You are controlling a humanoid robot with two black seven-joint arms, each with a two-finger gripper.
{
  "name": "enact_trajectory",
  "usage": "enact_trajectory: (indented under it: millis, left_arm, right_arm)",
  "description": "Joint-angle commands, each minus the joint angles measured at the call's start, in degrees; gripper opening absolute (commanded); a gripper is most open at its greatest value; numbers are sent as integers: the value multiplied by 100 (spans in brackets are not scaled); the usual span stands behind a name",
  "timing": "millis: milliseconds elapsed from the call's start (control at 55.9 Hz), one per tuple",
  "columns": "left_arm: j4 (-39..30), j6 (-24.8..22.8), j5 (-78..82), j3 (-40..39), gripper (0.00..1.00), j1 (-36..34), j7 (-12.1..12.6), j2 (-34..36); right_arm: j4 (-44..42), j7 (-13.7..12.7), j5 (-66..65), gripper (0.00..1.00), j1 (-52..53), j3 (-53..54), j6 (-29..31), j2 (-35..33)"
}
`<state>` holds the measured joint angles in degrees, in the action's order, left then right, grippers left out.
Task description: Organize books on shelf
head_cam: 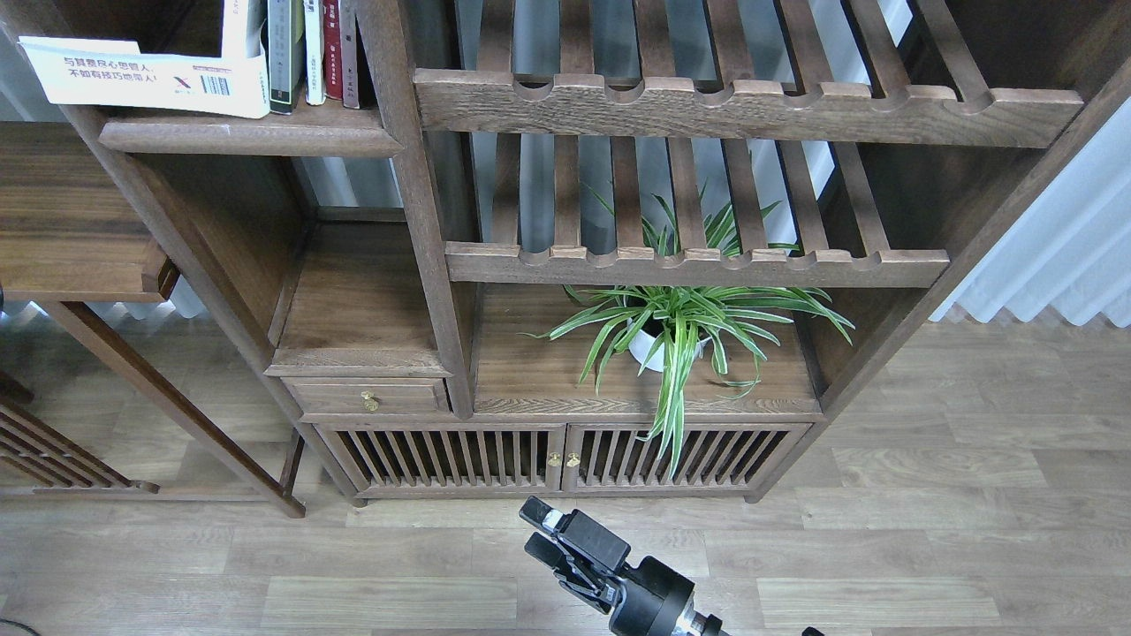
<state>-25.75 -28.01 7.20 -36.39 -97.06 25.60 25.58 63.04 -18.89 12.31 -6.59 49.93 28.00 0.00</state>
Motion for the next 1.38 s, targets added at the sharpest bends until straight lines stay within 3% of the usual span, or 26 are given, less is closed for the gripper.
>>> enact_trajectory:
  millis: [0,161,179,358,554,751,947,1108,1144,1162,1251,1359]
  left_arm:
    - [-35,1,-8,-9,52,21,7,105]
    - [-536,1,-25,-175,55,144,-2,492]
    - [-875,1,-51,-315,58,309,6,701]
    - [-1923,1,-139,-773,65,873,-20,1142]
    - [-3198,1,-280,-1441,67,1962,-20,1669]
    - [-3955,1,-482,-2039,67,3097,-160,1925]
    - [-5255,1,-456,-2250,66,4818,-152,1819]
    - [-5308,1,-465,-2742,66,6216,-178,1573]
    - [-5308,1,-474,-2943,67,6576,-196,1424]
    - [-5308,1,-465,-3266,67,7317,-187,841]
    - [-5300,1,-377,-3463,67,7965,-134,98]
    - [-5291,1,-298,-3595,68,8414,-134,-229]
  right_arm:
    - [6,0,0,100,0,0,0,0]
    - [6,9,0,100,26,122,0,0]
    - [6,9,0,100,70,253,0,0]
    - [41,26,9,100,404,360,0,0]
    - [392,579,35,100,922,386,0,0]
    - [648,668,35,100,1125,536,0,0]
    - [709,668,35,100,1274,711,0,0]
    - [718,668,35,100,1266,729,0,0]
    - [718,668,35,100,1266,738,0,0]
    - [744,668,35,100,1274,738,0,0]
    - [745,668,35,100,1274,738,0,0]
    - [745,668,26,100,1283,729,0,0]
